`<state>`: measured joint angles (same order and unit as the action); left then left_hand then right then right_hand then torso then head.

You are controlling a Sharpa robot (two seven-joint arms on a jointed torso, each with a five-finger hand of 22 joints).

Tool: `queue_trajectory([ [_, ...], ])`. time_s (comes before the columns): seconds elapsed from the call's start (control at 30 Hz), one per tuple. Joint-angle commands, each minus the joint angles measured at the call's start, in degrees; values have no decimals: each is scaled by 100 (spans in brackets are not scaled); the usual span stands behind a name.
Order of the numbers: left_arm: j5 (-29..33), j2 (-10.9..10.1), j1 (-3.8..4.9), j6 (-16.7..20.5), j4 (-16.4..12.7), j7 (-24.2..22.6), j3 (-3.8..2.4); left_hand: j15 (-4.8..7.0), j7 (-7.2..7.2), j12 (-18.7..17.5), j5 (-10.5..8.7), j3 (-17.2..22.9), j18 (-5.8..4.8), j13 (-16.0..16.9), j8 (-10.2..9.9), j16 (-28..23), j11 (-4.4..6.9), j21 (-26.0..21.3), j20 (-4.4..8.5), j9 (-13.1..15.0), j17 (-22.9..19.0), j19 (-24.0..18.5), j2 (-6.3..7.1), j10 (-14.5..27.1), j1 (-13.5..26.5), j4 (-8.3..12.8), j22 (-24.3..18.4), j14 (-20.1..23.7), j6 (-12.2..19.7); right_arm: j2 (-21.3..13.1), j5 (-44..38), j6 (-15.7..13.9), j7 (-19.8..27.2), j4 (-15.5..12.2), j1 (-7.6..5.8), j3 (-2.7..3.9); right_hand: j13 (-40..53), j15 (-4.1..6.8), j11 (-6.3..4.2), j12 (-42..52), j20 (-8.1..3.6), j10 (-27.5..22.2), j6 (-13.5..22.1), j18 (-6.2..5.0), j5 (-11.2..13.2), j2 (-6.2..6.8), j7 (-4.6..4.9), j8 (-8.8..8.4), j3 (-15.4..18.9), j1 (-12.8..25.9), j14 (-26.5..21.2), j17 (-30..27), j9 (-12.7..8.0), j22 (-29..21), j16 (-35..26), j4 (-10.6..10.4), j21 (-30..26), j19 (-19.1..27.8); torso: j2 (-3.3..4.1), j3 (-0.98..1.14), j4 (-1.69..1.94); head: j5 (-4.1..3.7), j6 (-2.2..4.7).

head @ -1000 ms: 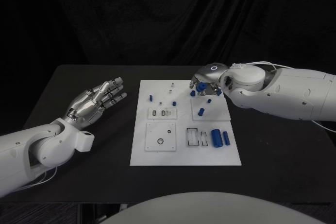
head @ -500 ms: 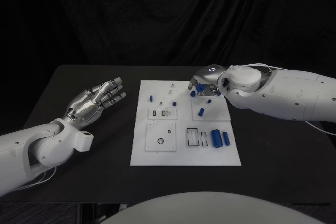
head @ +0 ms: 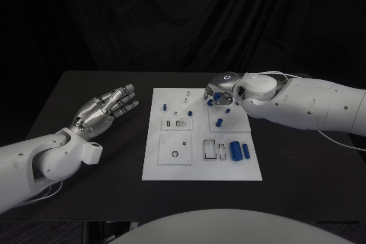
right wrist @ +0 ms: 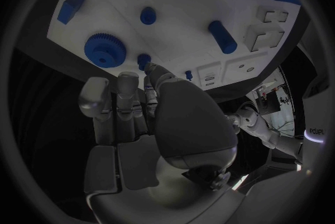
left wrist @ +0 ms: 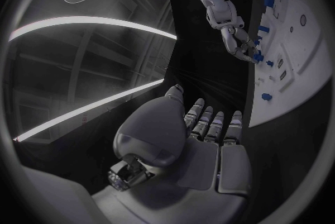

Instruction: Assemble the parts on the task board

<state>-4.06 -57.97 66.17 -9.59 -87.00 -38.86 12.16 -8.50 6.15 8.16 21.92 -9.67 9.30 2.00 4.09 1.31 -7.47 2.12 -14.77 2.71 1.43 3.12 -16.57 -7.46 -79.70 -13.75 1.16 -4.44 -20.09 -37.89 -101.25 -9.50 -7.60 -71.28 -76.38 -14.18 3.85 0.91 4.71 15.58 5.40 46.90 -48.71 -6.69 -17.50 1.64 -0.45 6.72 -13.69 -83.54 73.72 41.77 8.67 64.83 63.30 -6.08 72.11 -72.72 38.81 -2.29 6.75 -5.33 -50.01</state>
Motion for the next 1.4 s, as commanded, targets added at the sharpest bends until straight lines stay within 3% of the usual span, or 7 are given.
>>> queue_trajectory([
  [0.03, 38, 13, 10, -119, 1, -997, -6, -31, 15, 38, 45, 7, 108, 5, 25, 20, -49, 25, -49, 6, 7, -6, 3, 7, -54, 58, -2, 9, -41, 54, 33, -138, 134, 98, 33, 4, 1, -1, 0, -24, 3, 60, -60, 84, 28, -21, -4, 31, -51, -3, 44, 20, 13, 24, 44, 2, 32, -44, -6, -3, 5, -8, 1],
  [0.2, 38, 26, 10, -140, 13, -984, -6, -36, 16, 42, 99, 33, 108, 6, 29, 22, -53, 26, -54, 7, 8, -4, 3, 5, -84, 101, -2, 2, -50, 136, 38, -170, 188, 238, 66, 4, 1, 8, -14, -35, -3, 229, -222, 92, 65, 13, 37, 91, -176, 0, 62, 58, 68, 97, 66, -15, 62, -66, -8, -2, 17, -15, 1],
  [0.7, 38, 56, 9, -199, 70, -951, -6, -46, 23, 43, 196, 81, 108, 5, 33, 22, -59, 27, -62, 8, 8, 1, 0, 8, -125, 167, -1, 0, -61, 197, 109, -237, 331, 447, 184, 5, 57, 92, -146, 24, -79, 1132, -504, 108, 156, 125, 155, 236, -487, -22, 104, 83, 332, 272, 50, 10, 105, -114, -17, -17, 0, 46, 1],
  [1.0, 38, 65, 8, -228, 93, -943, -6, -52, 24, 46, 267, 127, 107, 6, 36, 24, -63, 28, -68, 10, 9, 3, -9, 8, -143, 200, -1, -4, -71, 141, 440, -572, 528, 416, 195, 8, 109, 150, -210, 70, -131, 1502, -697, 100, 145, 108, 306, 368, -563, -156, 141, 73, 513, 282, 16, 137, 67, -98, -8, -15, 18, 42, 1],
  [1.2, 38, 59, 7, -226, 87, -942, -6, -53, 26, 50, 299, 145, 108, 7, 39, 25, -65, 29, -69, 11, 10, 6, -8, 6, -147, 212, 0, -9, -81, 151, 502, -943, 663, 392, 179, 33, 132, 192, -256, 76, -170, 1660, -798, 122, 152, 113, 377, 431, -575, -215, 258, 216, 607, 393, 99, 193, 134, -184, -10, -21, 1, 115, 1],
  [1.4, 38, 67, 7, -225, 75, -936, -5, -53, 27, 53, 324, 157, 108, 8, 42, 26, -67, 30, -70, 13, 10, 8, -7, 2, -149, 220, 0, -11, -91, 312, 519, -1043, 710, 425, 69, 63, 142, 214, -282, 58, -192, 1728, -829, 141, 194, 122, 452, 450, -559, -208, 341, 331, 658, 479, 165, 197, 192, -255, -10, -18, 6, 207, 1],
])
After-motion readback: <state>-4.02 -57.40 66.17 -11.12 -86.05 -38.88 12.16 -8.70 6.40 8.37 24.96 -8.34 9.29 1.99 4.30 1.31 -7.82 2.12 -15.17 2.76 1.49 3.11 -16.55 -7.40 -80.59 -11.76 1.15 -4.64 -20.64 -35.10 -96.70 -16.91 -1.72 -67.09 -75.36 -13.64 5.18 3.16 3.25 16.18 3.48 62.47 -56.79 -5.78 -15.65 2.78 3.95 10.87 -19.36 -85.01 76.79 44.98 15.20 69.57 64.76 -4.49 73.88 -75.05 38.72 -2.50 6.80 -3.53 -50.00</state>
